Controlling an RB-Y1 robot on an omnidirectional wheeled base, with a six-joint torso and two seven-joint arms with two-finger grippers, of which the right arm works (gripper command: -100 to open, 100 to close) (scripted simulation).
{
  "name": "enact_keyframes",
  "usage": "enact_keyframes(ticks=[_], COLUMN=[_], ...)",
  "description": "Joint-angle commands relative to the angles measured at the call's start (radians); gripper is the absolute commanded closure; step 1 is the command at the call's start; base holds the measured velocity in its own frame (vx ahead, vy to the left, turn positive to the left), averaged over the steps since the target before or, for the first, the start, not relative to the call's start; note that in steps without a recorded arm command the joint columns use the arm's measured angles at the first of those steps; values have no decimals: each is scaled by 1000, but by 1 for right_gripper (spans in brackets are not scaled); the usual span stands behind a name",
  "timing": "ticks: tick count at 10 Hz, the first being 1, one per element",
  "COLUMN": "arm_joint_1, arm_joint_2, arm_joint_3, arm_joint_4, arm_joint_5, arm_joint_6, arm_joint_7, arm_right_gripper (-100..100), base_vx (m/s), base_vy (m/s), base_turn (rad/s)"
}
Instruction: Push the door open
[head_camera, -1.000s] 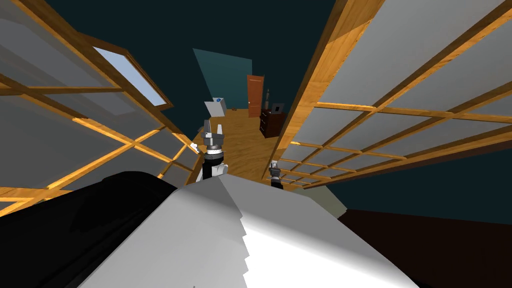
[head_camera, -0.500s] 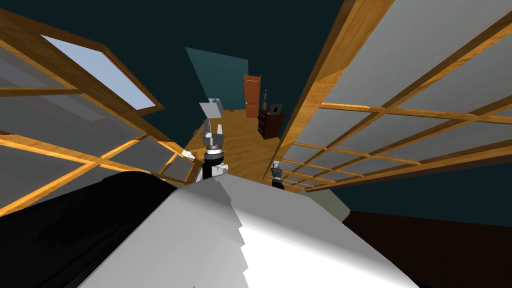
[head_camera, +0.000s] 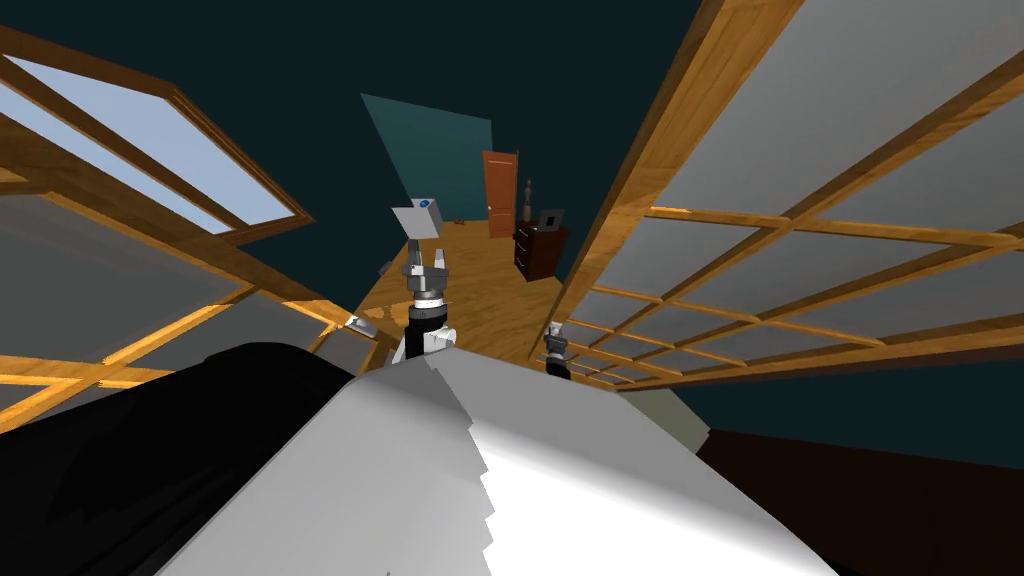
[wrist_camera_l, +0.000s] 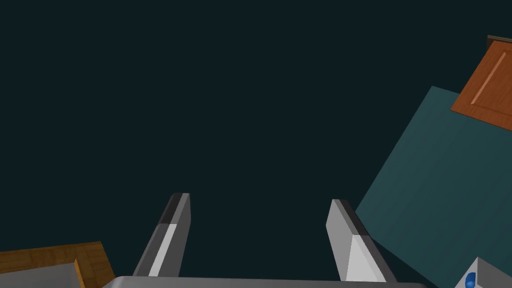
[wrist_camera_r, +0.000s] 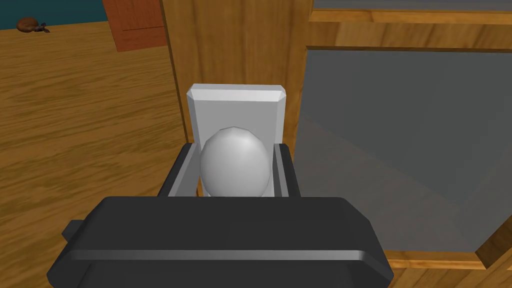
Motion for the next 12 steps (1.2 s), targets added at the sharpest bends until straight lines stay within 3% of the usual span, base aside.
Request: enact_keyframes(ticks=[1, 5, 7, 12], arm_joint_1=[-8, -14, -11, -17], arm_joint_2=[8, 20, 19, 22], arm_joint_3=[-28, -84, -84, -145], arm_joint_4=[13, 32, 32, 48], arm_joint_5=[-8, -30, -30, -60], arm_joint_6=[-17, -25, -25, -39], arm_joint_7=[5, 19, 17, 32], arm_right_gripper=[100, 100, 100, 100], base_vx=[195, 200, 134, 174], base_vy=[79, 85, 51, 41], base_turn=[-49, -59, -36, -47])
